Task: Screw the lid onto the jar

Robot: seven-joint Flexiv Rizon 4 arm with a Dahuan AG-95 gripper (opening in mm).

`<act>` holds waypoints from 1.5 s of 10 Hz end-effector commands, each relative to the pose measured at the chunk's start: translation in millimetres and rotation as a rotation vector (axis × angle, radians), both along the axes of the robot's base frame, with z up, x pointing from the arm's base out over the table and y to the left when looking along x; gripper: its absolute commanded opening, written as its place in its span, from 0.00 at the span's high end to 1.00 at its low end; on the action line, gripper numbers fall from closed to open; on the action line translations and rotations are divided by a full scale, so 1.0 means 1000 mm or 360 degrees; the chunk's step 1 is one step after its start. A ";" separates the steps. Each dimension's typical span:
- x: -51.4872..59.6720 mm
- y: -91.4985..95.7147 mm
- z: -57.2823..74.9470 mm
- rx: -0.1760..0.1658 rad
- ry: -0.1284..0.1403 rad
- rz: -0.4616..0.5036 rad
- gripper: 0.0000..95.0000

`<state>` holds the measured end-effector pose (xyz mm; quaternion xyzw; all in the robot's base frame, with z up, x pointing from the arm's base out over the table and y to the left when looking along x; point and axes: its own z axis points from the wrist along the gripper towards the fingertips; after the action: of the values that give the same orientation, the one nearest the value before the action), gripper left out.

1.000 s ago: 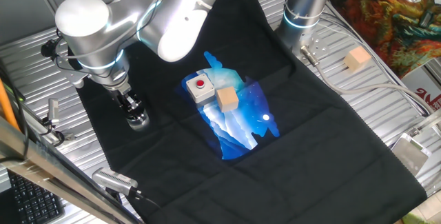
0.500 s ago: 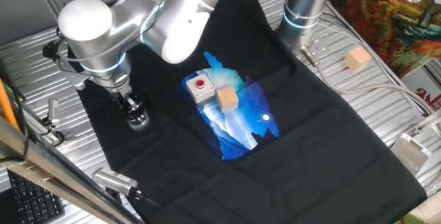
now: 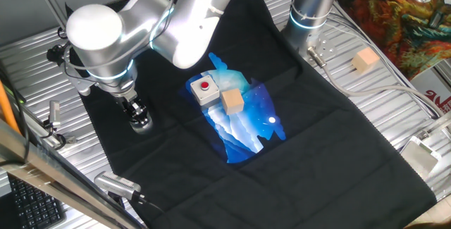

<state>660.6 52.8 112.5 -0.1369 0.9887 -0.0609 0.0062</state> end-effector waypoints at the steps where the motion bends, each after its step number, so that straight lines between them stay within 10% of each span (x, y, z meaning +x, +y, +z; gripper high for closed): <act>1: 0.000 -0.001 0.000 -0.0002 -0.0008 -0.0006 0.40; 4: 0.001 -0.001 -0.001 0.0003 -0.0014 0.0001 0.40; 5: 0.001 -0.001 -0.001 0.0004 -0.0014 0.0009 0.20; 15: 0.003 0.003 0.008 0.0032 0.0016 0.0031 0.20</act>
<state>664.5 56.2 122.3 -0.1468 0.9879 -0.0503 0.0032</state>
